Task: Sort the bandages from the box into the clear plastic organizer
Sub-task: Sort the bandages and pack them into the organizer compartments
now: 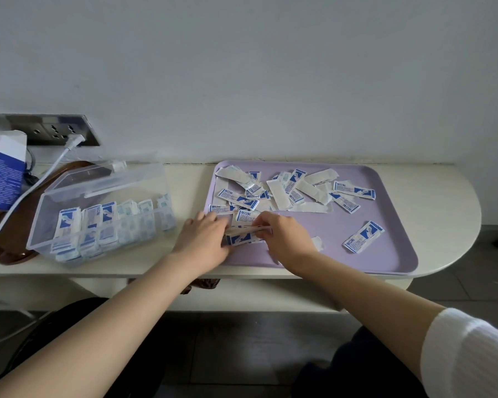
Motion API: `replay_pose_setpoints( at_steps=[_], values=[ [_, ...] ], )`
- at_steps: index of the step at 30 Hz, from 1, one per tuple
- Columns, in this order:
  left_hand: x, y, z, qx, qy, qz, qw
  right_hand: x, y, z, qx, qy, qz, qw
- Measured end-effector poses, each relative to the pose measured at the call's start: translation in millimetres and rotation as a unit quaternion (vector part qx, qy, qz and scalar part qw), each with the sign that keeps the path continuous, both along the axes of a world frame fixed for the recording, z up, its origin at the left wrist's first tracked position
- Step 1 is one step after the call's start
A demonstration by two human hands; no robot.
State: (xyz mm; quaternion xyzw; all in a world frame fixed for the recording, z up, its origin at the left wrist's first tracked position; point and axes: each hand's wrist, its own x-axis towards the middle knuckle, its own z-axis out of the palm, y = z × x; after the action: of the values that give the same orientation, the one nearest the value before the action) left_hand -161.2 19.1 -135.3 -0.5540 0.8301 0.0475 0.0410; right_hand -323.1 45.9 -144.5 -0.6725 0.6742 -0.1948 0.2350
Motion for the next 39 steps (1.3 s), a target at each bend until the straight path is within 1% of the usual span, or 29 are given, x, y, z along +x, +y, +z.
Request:
replay_pose_setpoints(
  at_steps=[2, 4, 7, 9, 11, 13, 14, 18, 24, 26, 28, 30, 31, 33, 35, 37, 39],
  values=[
    [7.0, 0.6, -0.5, 0.011, -0.002, 0.005, 1.0, -0.3, -0.8, -1.8, -0.006, -0.01, 0.001, 1.0],
    [10.8, 2.1, -2.1, 0.024, 0.024, 0.014, 0.999, -0.9, -1.1, -2.9, -0.01, -0.013, 0.007, 1.0],
    [12.2, 5.2, -1.7, 0.054, 0.096, 0.048, 0.993, -0.1, 0.4, -3.0, -0.017, 0.014, 0.036, 0.999],
    [9.8, 7.6, 0.2, 0.054, 0.145, 0.065, 0.986, 0.8, 1.2, -4.8, -0.026, 0.034, 0.059, 0.997],
    [4.8, 9.5, 0.7, 0.053, 0.188, 0.064, 0.979, 2.3, 2.3, -6.1, -0.027, 0.048, 0.072, 0.996],
    [-1.0, 11.1, -1.4, 0.069, 0.218, 0.043, 0.973, 2.8, 2.8, -6.3, -0.028, 0.056, 0.072, 0.995],
    [-3.7, 11.7, -3.3, 0.076, 0.214, 0.029, 0.974, 2.6, 2.9, -5.9, -0.03, 0.059, 0.07, 0.995],
    [-8.3, 16.6, -7.5, 0.063, 0.144, 0.008, 0.988, 1.3, 3.7, -3.8, -0.035, 0.072, 0.068, 0.994],
    [-12.9, 21.5, -8.5, 0.044, 0.165, 0.023, 0.985, 1.1, 3.9, -5.0, -0.038, 0.073, 0.07, 0.994],
    [-13.0, 20.1, -13.0, 0.022, 0.14, 0.017, 0.99, 1.1, 3.7, -6.7, -0.045, 0.067, 0.073, 0.994],
    [-12.0, 18.0, -17.8, 0.011, 0.119, 0.012, 0.993, 0.9, 3.6, -9.4, -0.062, 0.069, 0.046, 0.995],
    [-11.9, 16.7, -20.4, 0.006, 0.119, 0.01, 0.993, 0.4, 4.4, -11.7, -0.062, 0.07, -0.016, 0.996],
    [-12.4, 17.1, -21.0, 0.002, 0.12, 0.009, 0.993, 0.6, 5.5, -12.6, -0.057, 0.054, -0.046, 0.996],
    [-14.1, 18.0, -22.1, -0.005, 0.122, 0.008, 0.993, 2.3, 8.0, -13.9, -0.043, -0.028, -0.078, 0.996],
    [-16.2, 19.3, -23.5, -0.01, 0.122, 0.012, 0.992, 5.5, 11.1, -13.9, -0.032, -0.11, -0.062, 0.991],
    [-19.4, 19.3, -25.7, -0.009, 0.125, 0.005, 0.992, 10.1, 13.6, -15.9, -0.037, -0.133, -0.027, 0.99],
    [-22.5, 18.5, -28.0, -0.009, 0.123, -0.015, 0.992, 14.3, 13.7, -20.4, -0.039, -0.13, 0.009, 0.991]
  ],
)
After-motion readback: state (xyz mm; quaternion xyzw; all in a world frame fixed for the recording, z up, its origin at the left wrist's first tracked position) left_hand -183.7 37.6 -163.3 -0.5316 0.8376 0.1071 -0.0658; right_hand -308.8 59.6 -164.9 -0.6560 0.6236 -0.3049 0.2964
